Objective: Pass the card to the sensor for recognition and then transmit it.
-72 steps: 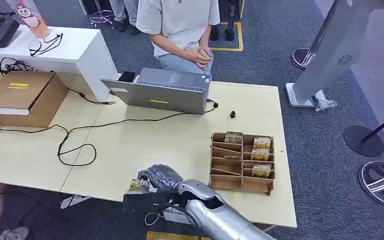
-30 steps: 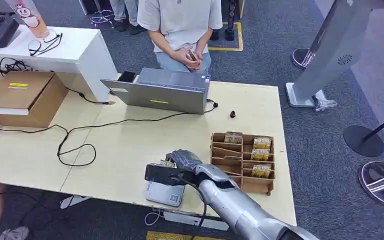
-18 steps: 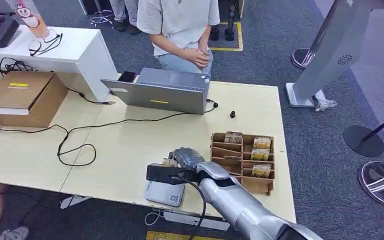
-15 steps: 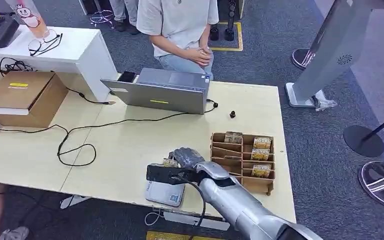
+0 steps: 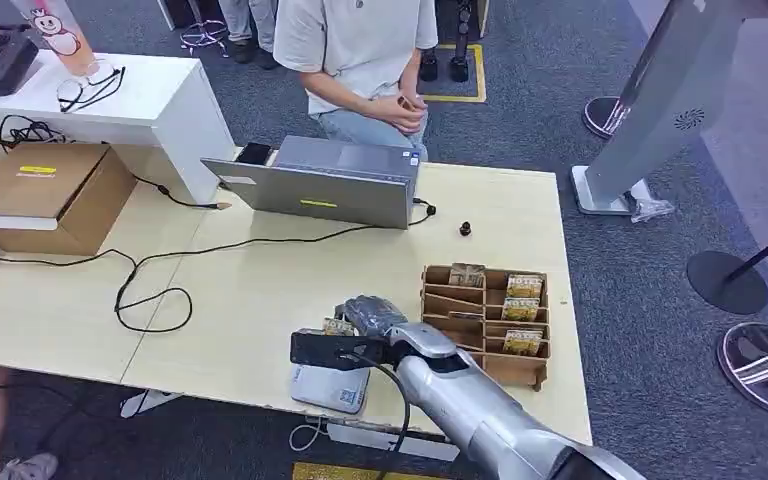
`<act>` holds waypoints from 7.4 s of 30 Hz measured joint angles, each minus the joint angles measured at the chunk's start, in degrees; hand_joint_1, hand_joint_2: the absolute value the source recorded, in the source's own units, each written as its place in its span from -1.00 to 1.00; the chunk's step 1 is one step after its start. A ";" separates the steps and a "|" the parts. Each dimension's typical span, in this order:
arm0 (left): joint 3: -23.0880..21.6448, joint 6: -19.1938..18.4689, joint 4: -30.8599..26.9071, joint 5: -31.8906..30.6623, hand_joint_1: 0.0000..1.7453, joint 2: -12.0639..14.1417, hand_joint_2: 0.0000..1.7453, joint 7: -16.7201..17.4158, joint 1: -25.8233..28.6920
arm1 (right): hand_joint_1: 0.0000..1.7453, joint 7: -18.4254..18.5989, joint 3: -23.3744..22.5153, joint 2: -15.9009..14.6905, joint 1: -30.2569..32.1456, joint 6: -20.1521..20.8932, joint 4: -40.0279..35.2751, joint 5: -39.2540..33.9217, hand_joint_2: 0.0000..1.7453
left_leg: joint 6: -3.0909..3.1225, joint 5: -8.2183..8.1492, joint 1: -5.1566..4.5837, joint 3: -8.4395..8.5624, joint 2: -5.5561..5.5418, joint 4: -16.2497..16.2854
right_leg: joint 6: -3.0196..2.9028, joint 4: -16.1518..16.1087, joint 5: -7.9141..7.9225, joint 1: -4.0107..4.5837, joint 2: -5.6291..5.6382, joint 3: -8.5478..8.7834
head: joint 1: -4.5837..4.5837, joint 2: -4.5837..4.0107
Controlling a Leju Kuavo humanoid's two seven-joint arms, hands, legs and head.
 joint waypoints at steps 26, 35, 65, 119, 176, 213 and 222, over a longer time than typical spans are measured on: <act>-3.10 -0.37 -1.01 3.10 -1.00 0.00 -1.00 0.83 0.54 | 1.00 1.53 -0.52 -0.07 0.06 6.01 -2.99 -0.02 1.00 | 0.00 0.00 0.00 0.00 0.00 0.00 | 0.00 0.00 0.00 0.00 0.00 0.00 | 0.00 0.00; -5.29 -0.59 -2.25 5.49 -1.00 0.00 -1.00 1.88 0.99 | 1.00 2.75 -0.52 -0.07 0.13 7.17 -2.99 0.41 1.00 | 0.00 0.00 0.00 0.01 0.00 0.00 | 0.00 0.00 0.00 0.00 0.01 -0.01 | 0.00 0.00; -12.15 0.59 -2.69 11.39 -1.00 0.74 -1.00 3.17 1.30 | 1.00 5.22 0.55 -0.11 0.49 11.02 -2.88 3.02 1.00 | 0.00 0.00 0.00 0.02 0.01 0.00 | 0.00 0.00 0.00 0.00 0.01 0.00 | 0.00 0.00; -16.92 0.46 -4.13 17.49 -1.00 1.22 -1.00 4.70 3.55 | 1.00 1.57 -1.79 -2.58 3.77 3.80 -12.00 -2.10 1.00 | 0.00 0.00 0.00 0.03 0.03 0.00 | -0.01 0.00 0.00 0.00 0.02 0.00 | 0.00 0.00; -17.31 2.56 -4.04 14.27 -1.00 1.38 -1.00 1.95 4.17 | 1.00 -11.19 -16.33 -11.04 18.60 -18.63 -53.68 5.03 1.00 | 0.00 0.00 -0.01 0.01 0.02 0.00 | 0.00 0.00 0.00 0.00 0.01 0.00 | 0.00 0.00; -16.26 1.95 -4.79 8.00 -1.00 0.31 -1.00 3.83 1.64 | 1.00 1.53 -16.96 -9.22 14.07 -35.43 -43.10 34.05 1.00 | 0.00 0.00 0.00 0.02 0.00 0.00 | 0.00 0.00 0.01 0.00 0.00 0.02 | 0.00 0.00; -15.74 2.10 -4.79 7.43 -1.00 0.31 -1.00 4.11 1.16 | 0.86 1.33 -17.53 -8.59 14.00 -35.01 -41.86 33.68 1.00 | 0.00 0.00 0.00 0.01 0.00 0.00 | 0.00 0.00 0.01 0.00 0.00 0.02 | 0.00 0.00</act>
